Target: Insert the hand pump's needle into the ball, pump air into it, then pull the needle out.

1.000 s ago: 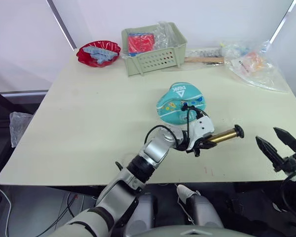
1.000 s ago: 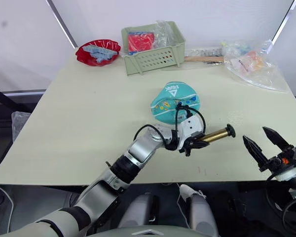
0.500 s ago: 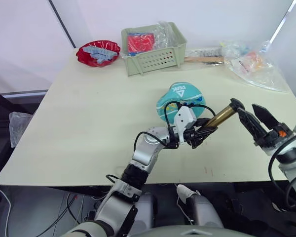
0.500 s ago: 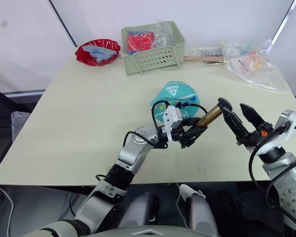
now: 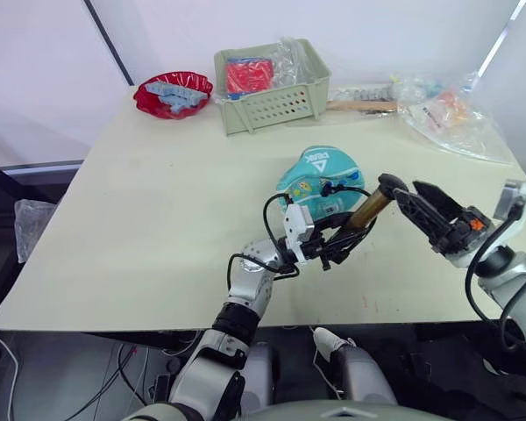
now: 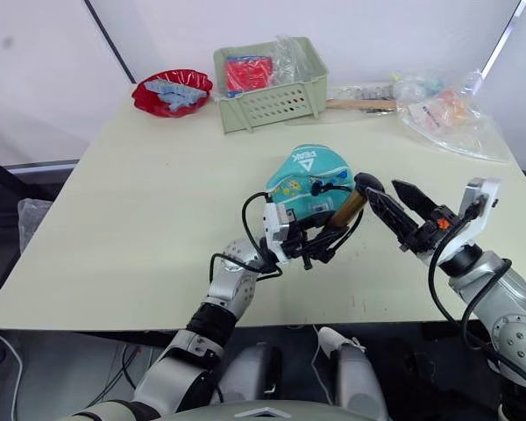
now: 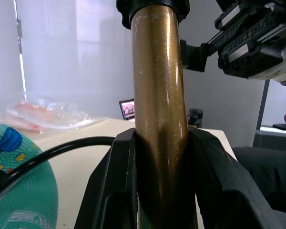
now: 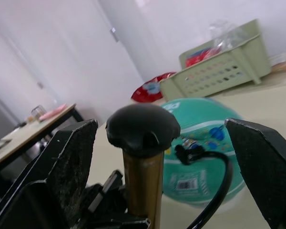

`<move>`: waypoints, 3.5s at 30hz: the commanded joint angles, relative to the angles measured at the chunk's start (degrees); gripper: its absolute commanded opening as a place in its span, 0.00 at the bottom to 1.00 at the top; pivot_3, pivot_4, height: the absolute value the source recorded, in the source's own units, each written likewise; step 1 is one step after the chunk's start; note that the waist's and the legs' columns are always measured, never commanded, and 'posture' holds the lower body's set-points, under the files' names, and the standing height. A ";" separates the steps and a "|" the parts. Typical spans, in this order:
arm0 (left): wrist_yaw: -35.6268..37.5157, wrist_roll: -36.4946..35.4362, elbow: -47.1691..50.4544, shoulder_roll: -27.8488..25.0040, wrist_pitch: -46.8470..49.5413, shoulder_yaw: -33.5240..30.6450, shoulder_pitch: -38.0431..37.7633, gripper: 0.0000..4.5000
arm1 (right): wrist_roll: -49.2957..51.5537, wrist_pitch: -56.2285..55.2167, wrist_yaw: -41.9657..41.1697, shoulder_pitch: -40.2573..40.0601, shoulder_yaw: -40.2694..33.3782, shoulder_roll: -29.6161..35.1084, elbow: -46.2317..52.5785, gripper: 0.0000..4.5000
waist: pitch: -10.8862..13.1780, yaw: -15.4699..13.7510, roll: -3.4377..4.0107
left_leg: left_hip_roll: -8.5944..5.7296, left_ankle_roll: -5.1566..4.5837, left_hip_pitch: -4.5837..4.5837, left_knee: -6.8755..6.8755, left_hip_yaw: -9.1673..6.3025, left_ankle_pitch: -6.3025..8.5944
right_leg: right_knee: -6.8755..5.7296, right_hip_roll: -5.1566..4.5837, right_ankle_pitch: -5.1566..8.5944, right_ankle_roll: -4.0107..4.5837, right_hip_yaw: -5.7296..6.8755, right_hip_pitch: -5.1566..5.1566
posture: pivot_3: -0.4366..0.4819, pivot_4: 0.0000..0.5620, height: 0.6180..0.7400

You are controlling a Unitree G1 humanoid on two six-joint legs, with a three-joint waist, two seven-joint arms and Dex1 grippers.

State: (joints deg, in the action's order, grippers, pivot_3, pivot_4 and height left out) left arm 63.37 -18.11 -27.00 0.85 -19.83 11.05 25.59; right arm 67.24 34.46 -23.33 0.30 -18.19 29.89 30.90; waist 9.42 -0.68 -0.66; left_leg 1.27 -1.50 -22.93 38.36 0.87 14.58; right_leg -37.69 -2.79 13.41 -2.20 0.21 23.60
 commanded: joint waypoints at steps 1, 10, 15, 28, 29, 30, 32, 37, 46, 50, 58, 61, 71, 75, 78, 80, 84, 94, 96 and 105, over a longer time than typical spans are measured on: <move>4.18 -2.38 -1.77 0.90 -5.04 -1.25 0.31 0.23 | 1.35 0.99 -0.80 1.63 0.80 0.85 1.75 1.00 | 0.01 -0.02 -0.01 | 0.00 -0.03 -0.01 0.00 -0.01 0.01 | 0.00 0.00 0.00 0.00 0.01 0.00 | 0.48 0.27 0.98; 6.40 -3.07 -4.05 1.63 -6.40 -2.33 0.69 0.23 | -0.69 1.27 -1.06 4.26 3.64 0.78 2.59 1.00 | 0.01 0.00 -0.02 | 0.00 -0.05 -0.02 0.01 -0.03 0.03 | 0.02 0.00 0.00 -0.01 0.02 0.00 | 0.48 0.27 0.98; 6.64 -2.89 -4.05 1.77 -6.32 -2.42 0.66 0.23 | -1.89 1.12 -0.96 5.85 5.60 0.07 2.44 1.00 | 0.01 0.06 -0.02 | 0.01 -0.05 -0.03 0.00 -0.04 0.03 | 0.02 0.01 0.00 -0.01 0.03 0.00 | 0.48 0.27 0.98; 5.59 -2.04 -6.09 1.91 -6.18 -3.01 1.26 0.23 | -5.84 -0.39 -2.45 7.35 8.21 -1.33 2.64 1.00 | 0.02 0.01 -0.03 | 0.01 -0.06 -0.04 0.00 -0.05 0.04 | 0.05 0.01 0.00 -0.02 0.05 0.00 | 0.48 0.27 0.98; 5.48 -1.92 -6.17 1.98 -6.20 -2.96 1.23 0.23 | -6.18 -0.50 -2.61 7.30 8.31 -1.37 2.72 1.00 | 0.02 0.01 -0.03 | 0.01 -0.06 -0.04 0.00 -0.05 0.04 | 0.05 0.01 0.00 -0.02 0.05 0.00 | 0.48 0.27 0.98; 5.38 -1.82 -6.22 2.02 -6.21 -2.92 1.21 0.23 | -6.47 -0.60 -2.74 7.25 8.38 -1.45 2.81 1.00 | 0.02 0.01 -0.03 | 0.01 -0.06 -0.04 0.00 -0.05 0.04 | 0.05 0.01 0.00 -0.03 0.05 0.00 | 0.48 0.27 0.98; 5.23 -1.70 -6.46 2.04 -6.08 -2.86 1.27 0.23 | -6.99 -0.82 -2.95 7.23 8.46 -1.71 2.93 1.00 | 0.02 0.02 -0.03 | 0.01 -0.06 -0.04 0.00 -0.05 0.04 | 0.05 0.01 0.01 -0.03 0.05 0.00 | 0.48 0.27 0.98; 5.05 -1.71 -6.82 2.12 -5.85 -2.89 1.42 0.23 | -7.70 -0.78 -3.17 7.33 8.60 -2.11 3.00 1.00 | 0.02 0.02 -0.03 | 0.01 -0.06 -0.04 0.00 -0.06 0.04 | 0.05 0.01 0.01 -0.03 0.06 0.00 | 0.48 0.27 0.98; 5.45 -1.43 -7.21 2.35 -5.99 -2.87 1.37 0.23 | -8.43 -0.66 -3.10 7.57 8.73 -3.01 2.97 0.42 | 0.02 0.02 -0.04 | 0.02 -0.07 -0.04 0.00 -0.06 0.04 | 0.05 0.01 0.01 -0.02 0.06 0.01 | 0.48 0.27 0.98; 5.41 -1.35 -7.04 2.40 -5.87 -2.76 1.01 0.23 | -8.97 -0.52 -3.33 7.45 9.05 -3.13 3.15 0.42 | 0.02 0.02 -0.04 | 0.02 -0.07 -0.04 0.00 -0.05 0.04 | 0.06 0.01 0.01 -0.03 0.06 0.01 | 0.48 0.27 0.98; 5.97 -2.24 -6.61 1.49 -0.35 -3.03 1.79 0.52 | -12.05 -0.84 -4.66 7.50 9.63 -2.07 2.91 0.42 | 0.03 0.04 -0.05 | 0.02 -0.07 -0.05 0.00 -0.06 0.04 | 0.07 0.01 0.04 -0.08 0.07 0.01 | 0.48 0.27 0.98; 5.33 -2.29 -5.78 1.09 0.89 -3.57 2.04 0.83 | -13.11 -1.56 -6.03 7.53 9.27 -1.36 2.58 0.42 | 0.03 0.03 -0.05 | 0.02 -0.07 -0.05 0.00 -0.08 0.04 | 0.07 0.01 0.08 -0.14 0.08 0.01 | 0.48 0.27 0.98; 7.86 0.09 2.01 -7.39 7.34 -0.75 1.39 1.00 | -18.80 -2.93 -11.45 8.63 9.95 3.58 3.17 0.42 | 0.05 0.12 -0.08 | 0.02 -0.07 -0.05 -0.02 -0.08 0.04 | 0.07 0.02 0.06 -0.11 0.09 0.01 | 0.48 0.27 0.98; 10.17 2.72 5.06 -13.48 12.99 2.07 2.26 1.00 | -19.26 -2.41 -13.07 9.24 10.30 4.73 3.94 0.42 | 0.05 0.10 -0.08 | 0.05 -0.07 -0.04 -0.04 -0.10 0.04 | 0.06 0.03 0.07 -0.10 0.11 0.02 | 0.48 0.27 0.98; 10.21 5.50 6.20 -16.23 15.58 4.18 3.68 1.00 | -19.06 -1.78 -13.80 10.32 10.82 5.35 4.64 0.42 | 0.06 0.05 -0.10 | 0.04 -0.07 -0.05 -0.03 -0.12 0.04 | 0.08 0.01 0.05 -0.10 0.10 0.02 | 0.48 0.27 0.98; 10.23 6.46 6.60 -16.82 16.71 5.16 4.29 1.00 | -18.50 -1.42 -14.14 10.82 11.03 5.42 4.97 0.42 | 0.07 0.01 -0.12 | 0.04 -0.07 -0.05 -0.03 -0.15 0.04 | 0.08 0.01 0.06 -0.10 0.09 0.02 | 0.48 0.27 0.98; 9.85 8.67 6.07 -16.06 18.40 7.69 5.62 1.00 | -18.83 -1.32 -15.67 11.67 11.99 5.87 5.52 0.42 | 0.08 -0.05 -0.12 | 0.04 -0.07 -0.06 -0.03 -0.20 0.05 | 0.11 0.00 0.06 -0.10 0.10 0.02 | 0.48 0.27 0.98; 8.41 11.27 1.63 -13.61 18.25 9.40 8.29 1.00 | -20.32 -2.86 -19.42 11.64 12.87 6.63 5.65 0.42 | 0.12 0.08 -0.19 | 0.04 -0.10 -0.08 -0.03 -0.16 0.06 | 0.11 0.02 0.02 -0.03 0.11 0.04 | 0.48 0.27 0.98; 8.74 11.84 0.35 -13.77 18.35 9.75 8.50 1.00 | -20.27 -2.97 -19.71 11.74 12.81 6.44 5.63 0.42 | 0.12 0.07 -0.19 | 0.04 -0.10 -0.08 -0.03 -0.14 0.06 | 0.11 0.02 0.02 -0.03 0.13 0.04 | 0.48 0.27 0.98; 9.39 11.97 -1.01 -13.38 18.70 9.74 8.21 0.82 | -20.71 -3.31 -20.32 11.10 12.83 6.26 5.99 0.42 | 0.14 0.03 -0.23 | 0.04 -0.10 -0.10 -0.03 -0.16 0.06 | 0.12 0.01 0.01 -0.02 0.12 0.04 | 0.48 0.27 0.98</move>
State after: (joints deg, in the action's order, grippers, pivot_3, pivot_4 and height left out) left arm 72.37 -5.92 -28.73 -12.79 -0.78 20.81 33.54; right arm 46.02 33.05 -43.31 10.90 -4.46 36.26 34.28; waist 9.56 -0.65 -0.89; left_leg 1.31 -1.60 -23.03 38.33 0.71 14.64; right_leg -37.57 -2.78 13.41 -2.22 0.33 23.63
